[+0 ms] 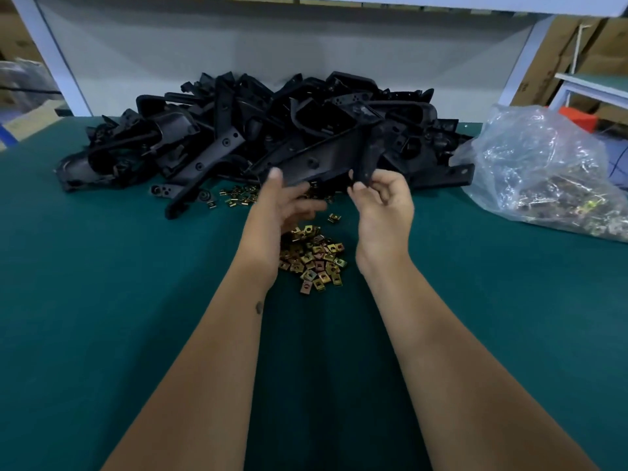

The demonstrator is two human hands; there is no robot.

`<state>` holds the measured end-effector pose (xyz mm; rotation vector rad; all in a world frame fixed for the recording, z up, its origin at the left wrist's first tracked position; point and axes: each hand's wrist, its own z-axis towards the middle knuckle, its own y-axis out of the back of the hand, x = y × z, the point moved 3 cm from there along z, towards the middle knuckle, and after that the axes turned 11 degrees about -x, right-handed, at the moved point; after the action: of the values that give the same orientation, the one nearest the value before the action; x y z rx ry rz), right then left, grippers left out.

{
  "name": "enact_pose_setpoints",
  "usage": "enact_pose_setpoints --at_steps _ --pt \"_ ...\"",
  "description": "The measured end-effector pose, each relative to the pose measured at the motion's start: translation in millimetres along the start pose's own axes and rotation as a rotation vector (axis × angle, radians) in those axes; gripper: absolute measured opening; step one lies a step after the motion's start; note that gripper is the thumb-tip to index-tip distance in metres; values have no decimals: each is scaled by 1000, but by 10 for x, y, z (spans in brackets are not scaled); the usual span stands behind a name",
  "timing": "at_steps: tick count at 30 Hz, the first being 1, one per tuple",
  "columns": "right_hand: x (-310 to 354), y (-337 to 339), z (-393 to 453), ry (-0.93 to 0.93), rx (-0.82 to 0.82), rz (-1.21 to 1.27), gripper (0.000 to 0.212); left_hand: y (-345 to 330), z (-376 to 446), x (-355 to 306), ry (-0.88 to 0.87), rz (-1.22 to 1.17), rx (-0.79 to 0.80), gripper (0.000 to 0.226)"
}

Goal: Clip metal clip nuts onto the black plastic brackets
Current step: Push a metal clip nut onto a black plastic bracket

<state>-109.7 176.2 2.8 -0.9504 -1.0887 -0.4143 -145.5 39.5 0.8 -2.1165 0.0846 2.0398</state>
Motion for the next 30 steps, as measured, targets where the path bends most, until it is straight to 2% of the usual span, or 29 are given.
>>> enact_pose_setpoints --at_steps 2,4,6,9,11,14,17,19,21,23,27,30 --pt "54 -18 -38 253 84 -177 27 33 28 -31 68 -215 2 80" --pt "112 -44 -97 511 133 -321 28 90 26 -31 88 -313 -13 82" --pt "144 -62 -150 688 144 -418 24 122 8 -17 109 -323 65 74" --pt "169 -38 -178 812 139 -479 17 149 -9 -1 168 -323 214 49" --pt "169 -22 -160 807 148 -530 19 162 14 4 146 -316 195 41" --pt "78 -11 -106 602 188 -709 33 241 89 -5 137 -422 -21 26" --pt "-37 -7 -56 383 304 -878 23 382 178 9 164 -538 -247 15" --pt "-97 -23 -56 284 433 -924 19 439 210 23 145 -558 -315 15" --pt "-149 -60 -75 294 581 -1041 27 449 220 39 126 -570 -340 20" --pt "-191 -77 -86 389 650 -1189 32 422 220 56 119 -613 -346 26" --pt "-192 -78 -84 388 595 -1068 16 324 229 94 128 -721 -303 32" --pt "-179 -91 -85 408 572 -994 9 247 229 111 103 -672 -254 41"
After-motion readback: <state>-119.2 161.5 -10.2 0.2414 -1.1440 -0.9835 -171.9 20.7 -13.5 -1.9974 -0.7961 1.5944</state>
